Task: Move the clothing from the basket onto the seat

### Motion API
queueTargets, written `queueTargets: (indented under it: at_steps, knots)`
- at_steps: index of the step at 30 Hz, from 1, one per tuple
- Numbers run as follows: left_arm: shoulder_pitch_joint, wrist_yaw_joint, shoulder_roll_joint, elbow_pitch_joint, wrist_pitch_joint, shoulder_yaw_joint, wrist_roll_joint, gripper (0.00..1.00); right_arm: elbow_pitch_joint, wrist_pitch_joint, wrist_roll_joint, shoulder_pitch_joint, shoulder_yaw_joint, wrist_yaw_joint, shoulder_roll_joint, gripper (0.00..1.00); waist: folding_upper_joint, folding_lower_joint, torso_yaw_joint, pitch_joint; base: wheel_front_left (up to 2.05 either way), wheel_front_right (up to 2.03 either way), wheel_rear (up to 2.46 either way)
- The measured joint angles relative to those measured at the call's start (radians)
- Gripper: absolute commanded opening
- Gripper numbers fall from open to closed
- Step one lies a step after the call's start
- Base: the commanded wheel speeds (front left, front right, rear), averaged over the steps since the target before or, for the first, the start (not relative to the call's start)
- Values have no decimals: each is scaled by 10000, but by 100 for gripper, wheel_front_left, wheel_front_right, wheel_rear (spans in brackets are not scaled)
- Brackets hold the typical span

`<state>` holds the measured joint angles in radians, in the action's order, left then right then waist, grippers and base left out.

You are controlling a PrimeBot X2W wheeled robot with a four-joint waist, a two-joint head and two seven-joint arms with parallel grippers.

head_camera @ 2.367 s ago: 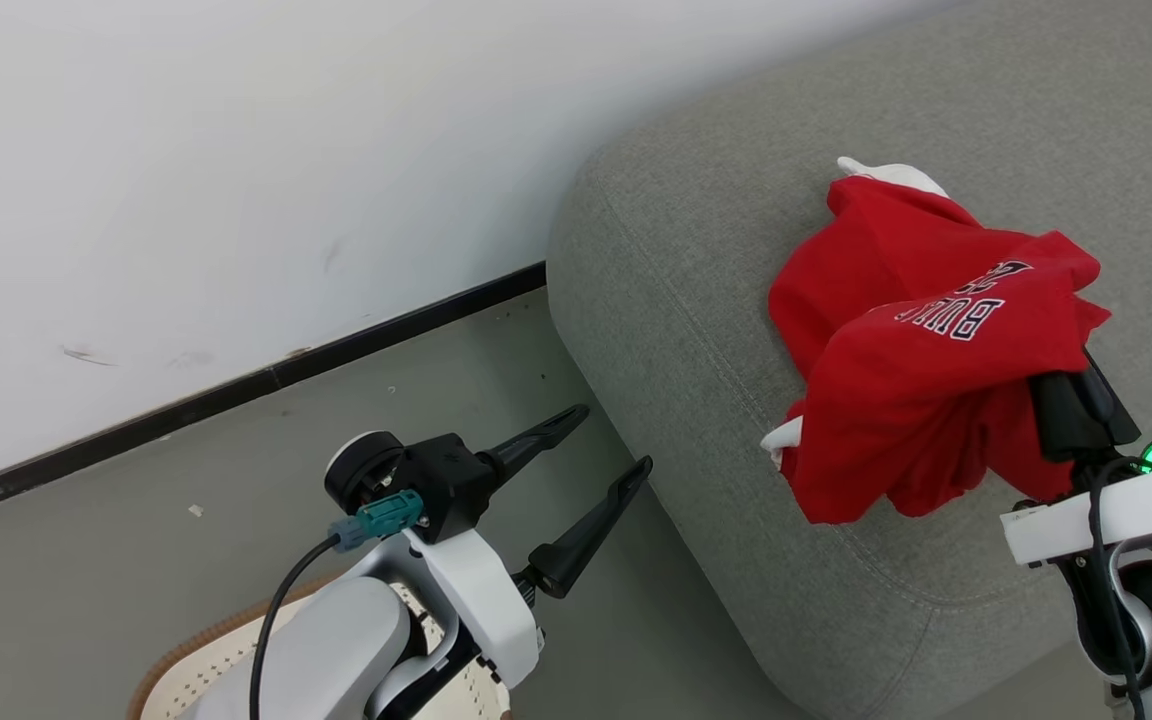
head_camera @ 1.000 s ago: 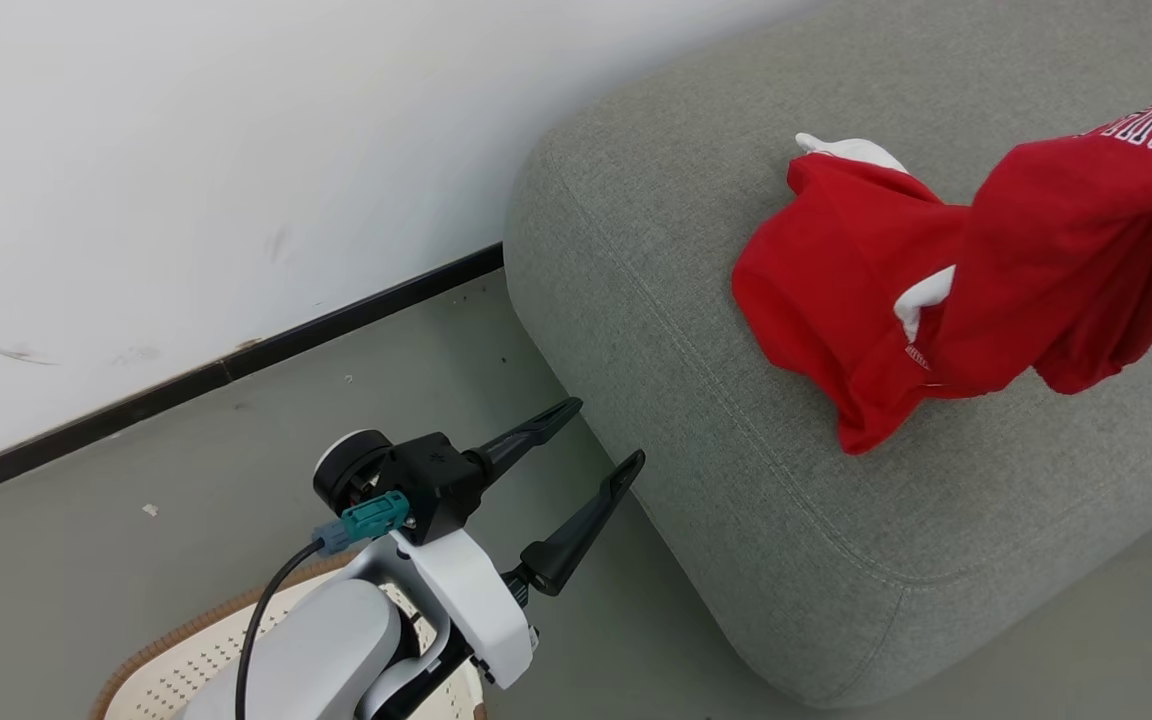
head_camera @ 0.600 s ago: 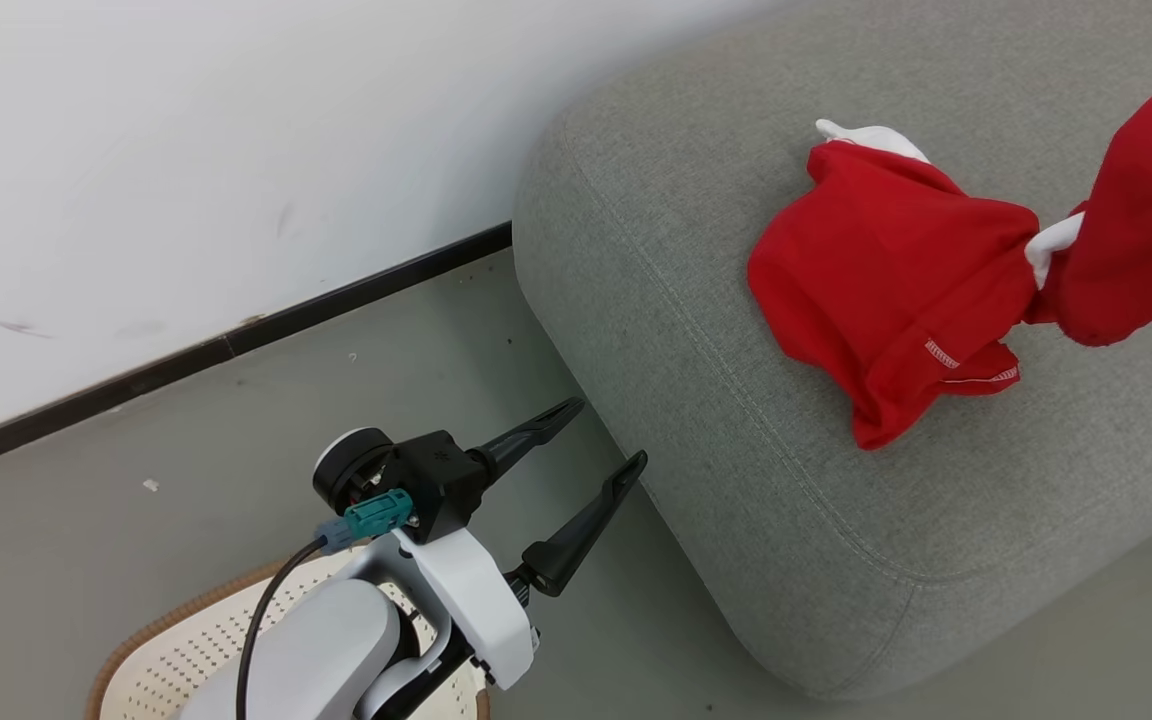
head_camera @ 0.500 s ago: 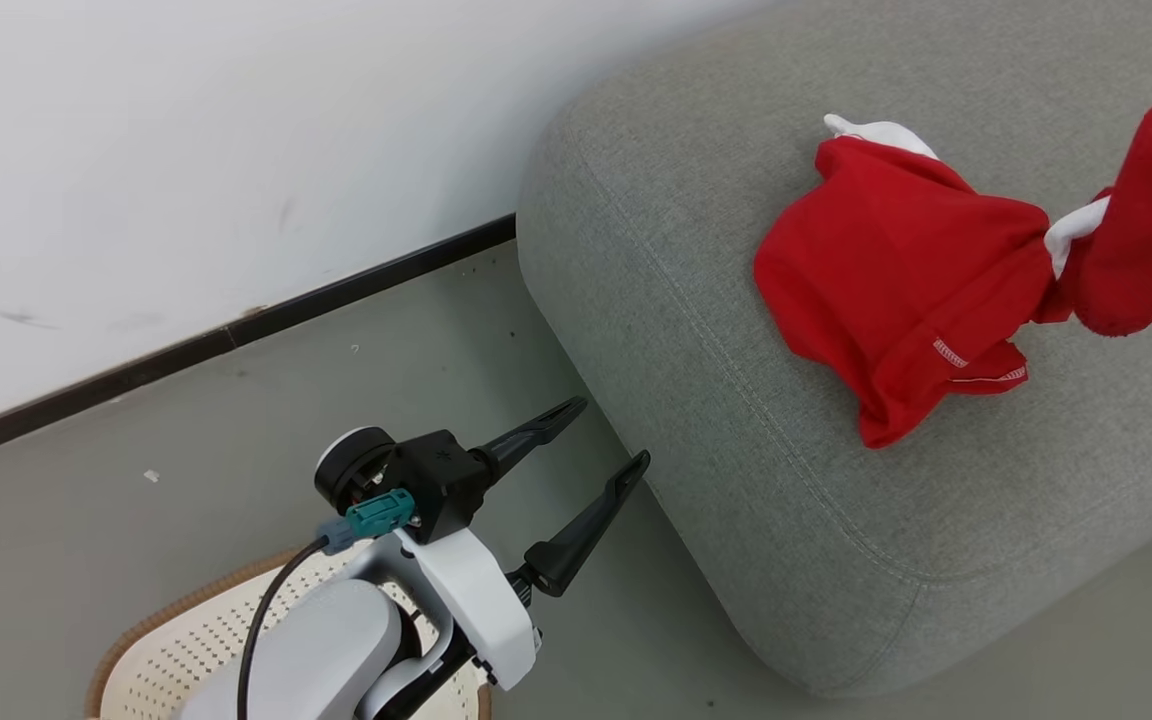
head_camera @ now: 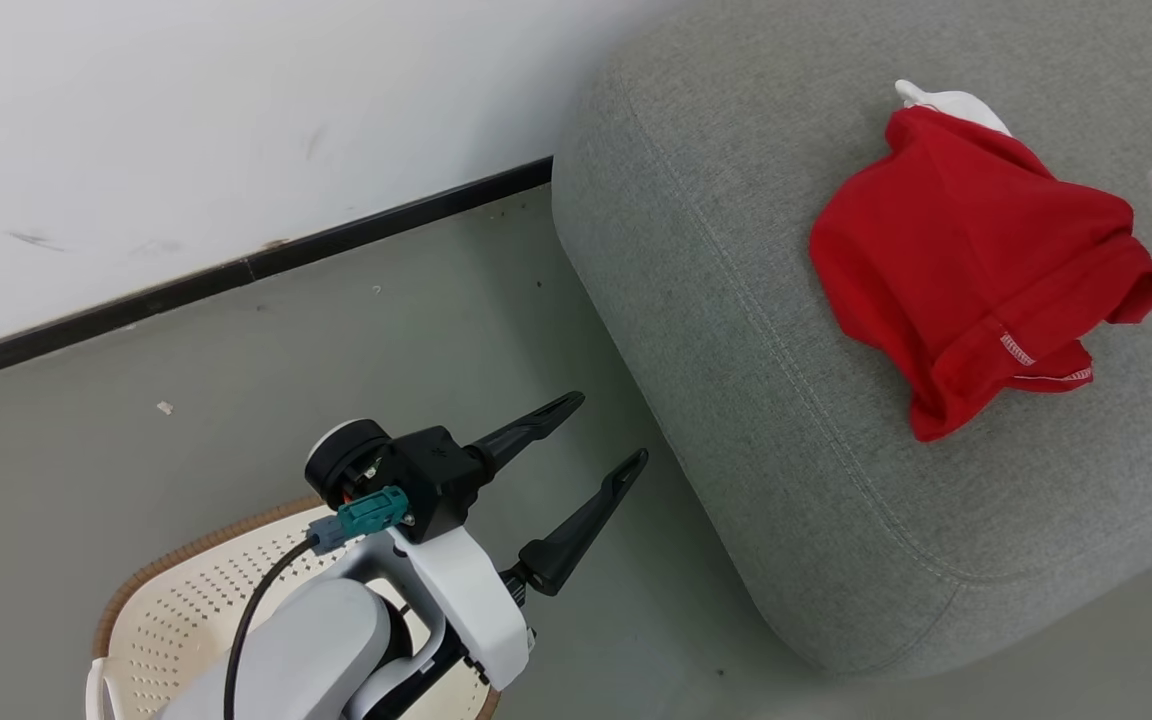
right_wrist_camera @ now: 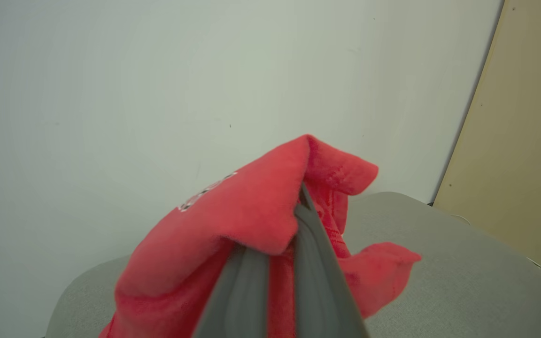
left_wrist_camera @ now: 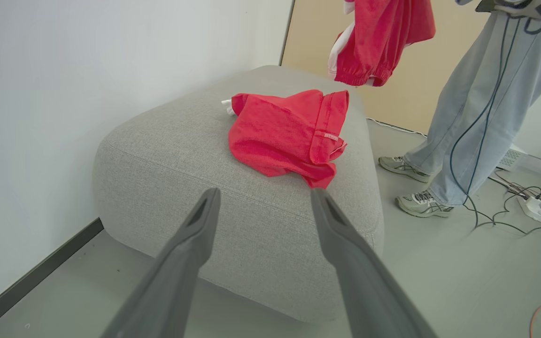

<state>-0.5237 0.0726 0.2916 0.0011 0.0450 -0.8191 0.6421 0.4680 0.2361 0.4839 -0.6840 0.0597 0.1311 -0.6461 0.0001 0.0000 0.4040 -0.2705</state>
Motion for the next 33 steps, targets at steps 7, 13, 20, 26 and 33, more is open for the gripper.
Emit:
queueTargets:
  at_steps: [7,13,20,26,33]
  knots:
    - [-13,-58,31,-362,-100,40,0,100,431,2,4,-277,159,0,-96,0,0,0,-234,-391,0,0,0]
    - [-81,-82,52,-646,-305,35,-4,100,752,6,-4,-629,31,0,-69,0,0,0,-455,-825,0,0,0]
    - [-398,-82,236,-865,-435,98,-23,100,1097,15,-6,-747,-105,0,100,0,0,0,-707,-1324,0,0,0]
    - [-547,-81,297,-991,-527,128,-94,100,1365,17,0,-936,-372,0,153,0,0,0,-888,-1708,0,0,0]
    - [-850,-69,378,-1120,-621,161,-107,100,1739,31,4,-952,-598,0,282,0,0,0,-1027,-2077,0,0,0]
